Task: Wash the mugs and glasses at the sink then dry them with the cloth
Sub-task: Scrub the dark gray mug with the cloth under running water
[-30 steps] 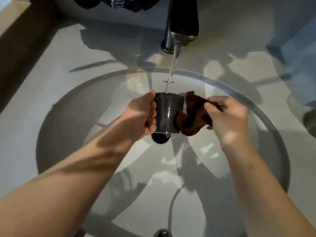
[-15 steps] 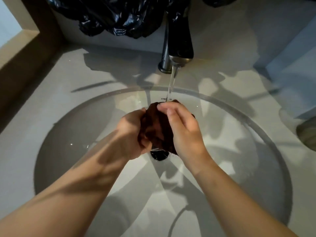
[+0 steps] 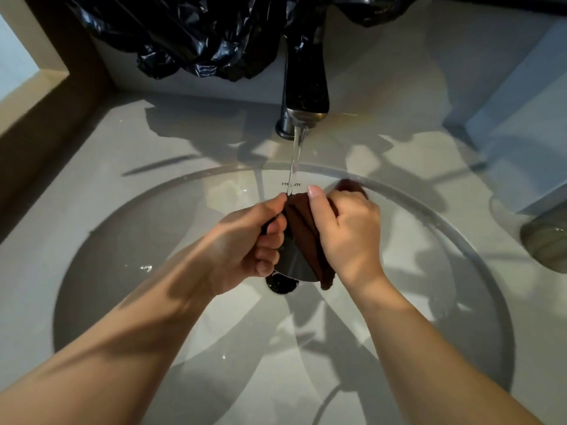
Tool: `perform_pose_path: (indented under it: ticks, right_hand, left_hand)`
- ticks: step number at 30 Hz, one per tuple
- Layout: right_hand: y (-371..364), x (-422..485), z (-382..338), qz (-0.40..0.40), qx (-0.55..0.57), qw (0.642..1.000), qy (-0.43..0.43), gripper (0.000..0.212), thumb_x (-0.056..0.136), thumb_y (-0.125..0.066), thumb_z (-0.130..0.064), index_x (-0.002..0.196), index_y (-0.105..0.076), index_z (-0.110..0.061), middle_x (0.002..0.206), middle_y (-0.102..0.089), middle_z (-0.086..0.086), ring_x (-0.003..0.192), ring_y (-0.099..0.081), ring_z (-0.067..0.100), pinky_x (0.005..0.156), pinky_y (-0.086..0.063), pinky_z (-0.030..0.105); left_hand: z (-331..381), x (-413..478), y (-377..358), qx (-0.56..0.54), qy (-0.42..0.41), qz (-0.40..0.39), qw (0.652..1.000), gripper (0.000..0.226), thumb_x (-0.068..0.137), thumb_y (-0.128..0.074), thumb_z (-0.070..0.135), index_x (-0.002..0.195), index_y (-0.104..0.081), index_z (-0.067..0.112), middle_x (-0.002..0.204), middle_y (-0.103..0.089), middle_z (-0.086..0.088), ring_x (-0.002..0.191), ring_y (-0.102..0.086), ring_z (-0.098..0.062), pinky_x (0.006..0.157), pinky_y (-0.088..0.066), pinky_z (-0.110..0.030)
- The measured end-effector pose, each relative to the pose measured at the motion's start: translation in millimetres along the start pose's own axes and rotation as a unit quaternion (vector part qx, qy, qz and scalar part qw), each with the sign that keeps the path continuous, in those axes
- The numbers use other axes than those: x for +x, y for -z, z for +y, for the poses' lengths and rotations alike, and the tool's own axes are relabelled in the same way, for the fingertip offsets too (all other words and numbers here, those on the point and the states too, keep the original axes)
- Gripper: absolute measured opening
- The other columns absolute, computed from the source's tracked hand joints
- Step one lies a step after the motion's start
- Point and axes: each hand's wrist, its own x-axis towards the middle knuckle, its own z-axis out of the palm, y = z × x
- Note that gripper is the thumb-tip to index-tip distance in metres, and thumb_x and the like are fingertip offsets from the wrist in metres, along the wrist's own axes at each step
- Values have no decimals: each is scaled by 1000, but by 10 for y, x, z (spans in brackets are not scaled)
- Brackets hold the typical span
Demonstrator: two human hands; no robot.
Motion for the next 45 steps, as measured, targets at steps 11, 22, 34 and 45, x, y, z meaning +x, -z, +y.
perform_pose_path:
  ticks: [11, 22, 34, 45]
  right_hand:
    - [71, 79, -96, -21, 190, 938, -290, 59, 90, -54, -46, 37, -50, -22, 33, -39, -10, 54, -39, 18, 64, -36, 32]
    - [-127, -304, -372, -208, 170, 946, -185, 37, 97, -44, -38, 131, -43, -52, 157, -6, -10, 143, -13, 11, 115, -19, 29]
    - [-101, -302, -429, -182, 113, 964, -156, 40, 97, -41, -37, 132, -38, -57, 157, -5, -9, 141, -20, 20, 114, -23, 30]
    - [-26, -302, -415, -183, 43, 971, -151, 43, 97, -38, -40, 136, -30, -56, 157, 3, -11, 141, -15, 19, 111, -26, 35]
  left_hand:
    - [-110, 154, -191, 157, -192, 208, 946, 22, 76, -55, 46, 97, -60, 44, 95, -67, 13, 89, -65, -9, 77, -49, -28]
    - [-33, 197, -148, -136, -70, 195, 969, 33, 95, -38, 32, 82, -62, 13, 52, -65, -1, 52, -65, -19, 42, -45, -16]
    - [-20, 255, -158, 19, -137, 293, 946, 17, 93, -41, 25, 96, -58, 22, 85, -63, -2, 85, -61, -22, 72, -50, -33]
    - [-75, 268, -174, 31, -132, 252, 958, 28, 95, -40, 40, 106, -60, 23, 104, -66, -7, 95, -63, -20, 82, -51, -36]
